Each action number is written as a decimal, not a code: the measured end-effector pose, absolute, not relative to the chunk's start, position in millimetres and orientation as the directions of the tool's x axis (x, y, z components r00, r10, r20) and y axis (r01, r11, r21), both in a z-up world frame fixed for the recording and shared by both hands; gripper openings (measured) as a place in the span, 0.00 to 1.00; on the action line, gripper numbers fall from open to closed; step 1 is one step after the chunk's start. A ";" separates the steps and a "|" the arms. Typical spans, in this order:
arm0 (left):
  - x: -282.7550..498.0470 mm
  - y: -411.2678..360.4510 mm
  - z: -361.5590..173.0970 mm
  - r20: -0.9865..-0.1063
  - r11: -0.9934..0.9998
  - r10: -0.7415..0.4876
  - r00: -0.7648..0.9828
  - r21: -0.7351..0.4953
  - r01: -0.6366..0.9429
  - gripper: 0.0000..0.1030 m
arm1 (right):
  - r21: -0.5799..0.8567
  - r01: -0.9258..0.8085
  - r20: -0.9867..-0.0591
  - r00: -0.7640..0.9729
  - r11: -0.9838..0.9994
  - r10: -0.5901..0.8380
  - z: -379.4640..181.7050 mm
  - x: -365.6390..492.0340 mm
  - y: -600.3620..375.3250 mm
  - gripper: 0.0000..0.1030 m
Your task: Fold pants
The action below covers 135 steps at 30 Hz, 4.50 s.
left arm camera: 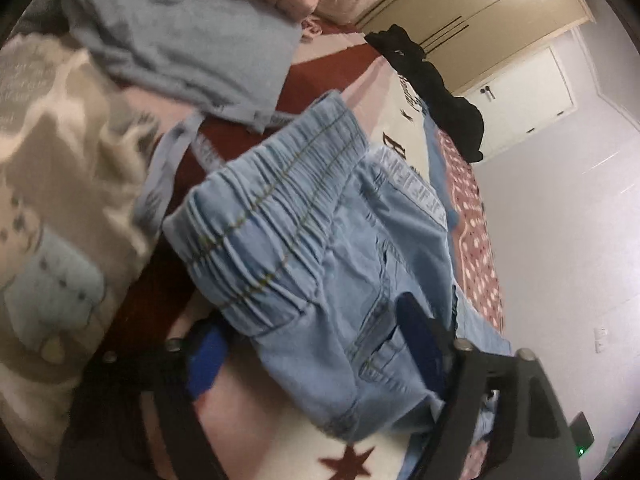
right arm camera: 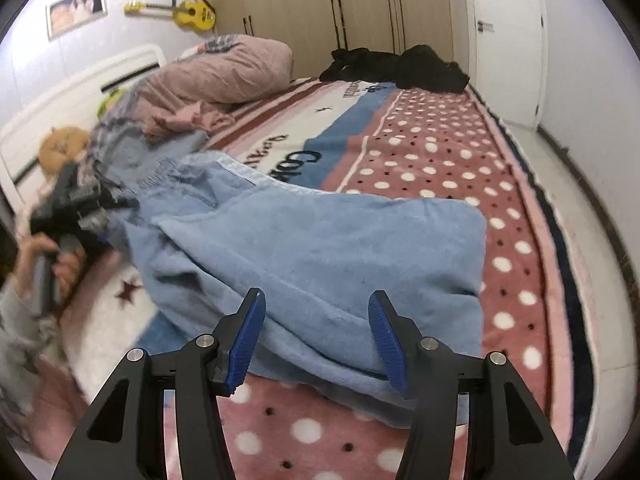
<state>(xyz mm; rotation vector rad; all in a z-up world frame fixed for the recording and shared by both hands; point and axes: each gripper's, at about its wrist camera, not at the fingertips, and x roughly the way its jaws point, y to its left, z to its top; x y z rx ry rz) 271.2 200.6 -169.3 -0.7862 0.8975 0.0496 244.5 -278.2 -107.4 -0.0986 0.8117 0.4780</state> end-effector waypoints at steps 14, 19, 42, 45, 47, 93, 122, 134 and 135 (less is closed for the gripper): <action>253.2 162.0 -87.2 -0.616 0.881 -0.100 0.782 -0.420 -0.218 0.17 | 0.014 -0.386 -0.784 0.569 0.922 0.250 -152.6 245.7 -302.7 0.48; 253.5 105.7 -38.0 -0.532 0.948 -0.129 0.837 -0.314 -0.054 0.17 | 0.018 -0.392 -0.779 0.571 0.920 0.258 -145.4 242.7 -303.7 0.48; 239.6 -102.3 -83.9 -0.728 0.827 -0.420 0.542 -0.061 0.560 0.75 | 0.243 -0.262 -0.681 0.640 0.934 0.356 -97.9 225.1 -395.0 0.51; 234.8 -79.8 -77.1 -0.703 0.852 -0.419 0.575 -0.085 0.517 0.76 | 0.326 -0.293 -0.657 0.613 0.899 0.438 -94.9 234.0 -387.5 0.55; 241.7 -58.0 -75.6 -0.704 0.890 -0.373 0.605 -0.088 0.447 0.76 | 0.364 -0.319 -0.656 0.579 0.875 0.484 -95.9 244.4 -374.6 0.60; 262.7 4.6 -122.7 -0.745 0.922 -0.387 0.544 -0.294 0.253 0.75 | 0.773 -0.121 -0.553 0.354 0.623 0.755 -143.4 283.8 -359.6 0.49; 265.6 25.4 -121.7 -0.722 0.915 -0.403 0.562 -0.329 0.233 0.75 | 0.685 -0.132 -0.626 0.395 0.716 0.672 -144.7 320.4 -304.7 0.50; 277.6 21.1 -118.3 -0.718 0.909 -0.415 0.558 -0.358 0.215 0.75 | 0.590 -0.157 -0.604 0.565 0.792 0.562 -108.4 300.8 -340.5 0.20; 280.1 18.8 -119.8 -0.721 0.908 -0.417 0.554 -0.364 0.209 0.75 | 0.583 -0.145 -0.616 0.561 0.799 0.552 -111.9 300.8 -345.8 0.20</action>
